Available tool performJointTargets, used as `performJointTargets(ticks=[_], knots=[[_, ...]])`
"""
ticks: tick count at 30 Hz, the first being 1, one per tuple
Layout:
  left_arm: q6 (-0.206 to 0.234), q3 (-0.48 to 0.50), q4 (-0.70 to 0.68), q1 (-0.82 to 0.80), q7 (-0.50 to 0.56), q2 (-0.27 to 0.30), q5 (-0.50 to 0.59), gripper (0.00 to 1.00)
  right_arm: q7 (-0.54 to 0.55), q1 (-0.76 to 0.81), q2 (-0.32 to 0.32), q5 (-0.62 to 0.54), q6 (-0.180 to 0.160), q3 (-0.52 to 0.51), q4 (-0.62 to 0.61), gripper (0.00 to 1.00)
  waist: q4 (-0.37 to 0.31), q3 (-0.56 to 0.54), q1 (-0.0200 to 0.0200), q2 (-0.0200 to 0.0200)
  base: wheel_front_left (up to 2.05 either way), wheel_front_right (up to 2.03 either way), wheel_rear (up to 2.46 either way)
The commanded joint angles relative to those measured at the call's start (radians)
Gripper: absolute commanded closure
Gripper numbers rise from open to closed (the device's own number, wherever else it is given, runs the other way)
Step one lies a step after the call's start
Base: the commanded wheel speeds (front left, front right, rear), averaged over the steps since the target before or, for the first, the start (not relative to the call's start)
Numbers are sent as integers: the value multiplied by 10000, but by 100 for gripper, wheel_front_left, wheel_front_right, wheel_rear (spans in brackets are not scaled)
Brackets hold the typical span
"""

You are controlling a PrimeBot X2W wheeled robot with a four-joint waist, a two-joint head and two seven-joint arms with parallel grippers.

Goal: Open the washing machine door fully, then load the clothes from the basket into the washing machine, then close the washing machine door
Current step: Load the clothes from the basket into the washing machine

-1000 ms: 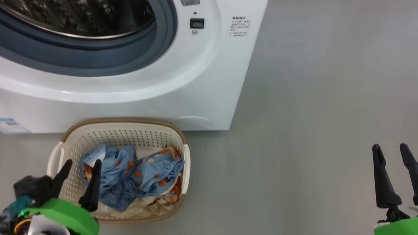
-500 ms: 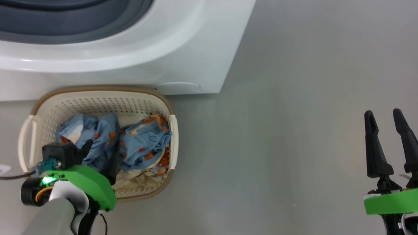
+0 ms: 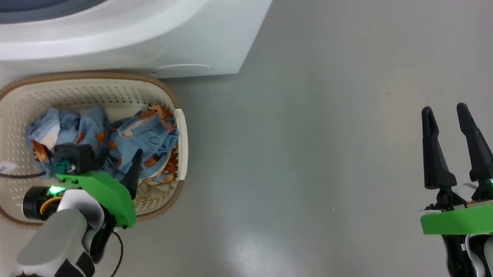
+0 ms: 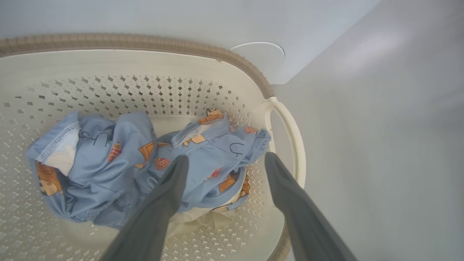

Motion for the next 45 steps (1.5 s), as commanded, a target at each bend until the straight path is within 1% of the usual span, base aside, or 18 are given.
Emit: performJointTargets(ticks=[1,11,21,28,35,40,45], knots=[[-20,74,20,-147,-22,341,-163,0,-120,-48,-106,-26,56,178,-259,0,-194,278,-1,0,0,0,0],[-20,-646,661,-644,374,913,-1079,0,-120,-473,1,-116,56,670,-358,0,-617,794,-1,0,0,0,0],[-21,-1129,853,-1171,668,1473,-1919,0,-120,-640,-51,-201,56,767,-601,0,-961,1461,-1,0,0,0,0],[-21,-1429,982,-1528,961,1720,-2413,0,-120,-709,-67,-260,56,955,-756,0,-1113,1855,-1,0,0,0,0],[-21,-1775,703,-1727,1409,1995,-3040,0,-120,-704,-56,-334,56,1135,-891,0,-1232,2149,-1,0,0,0,0],[-21,-2146,174,-1782,1737,2121,-3603,0,-120,-621,-30,-376,56,1171,-967,0,-1273,2261,-1,0,0,0,0],[-21,-2606,-209,-1786,1849,2292,-4100,0,-120,-605,-8,-401,56,1215,-999,0,-1331,2268,-1,0,0,0,0]])
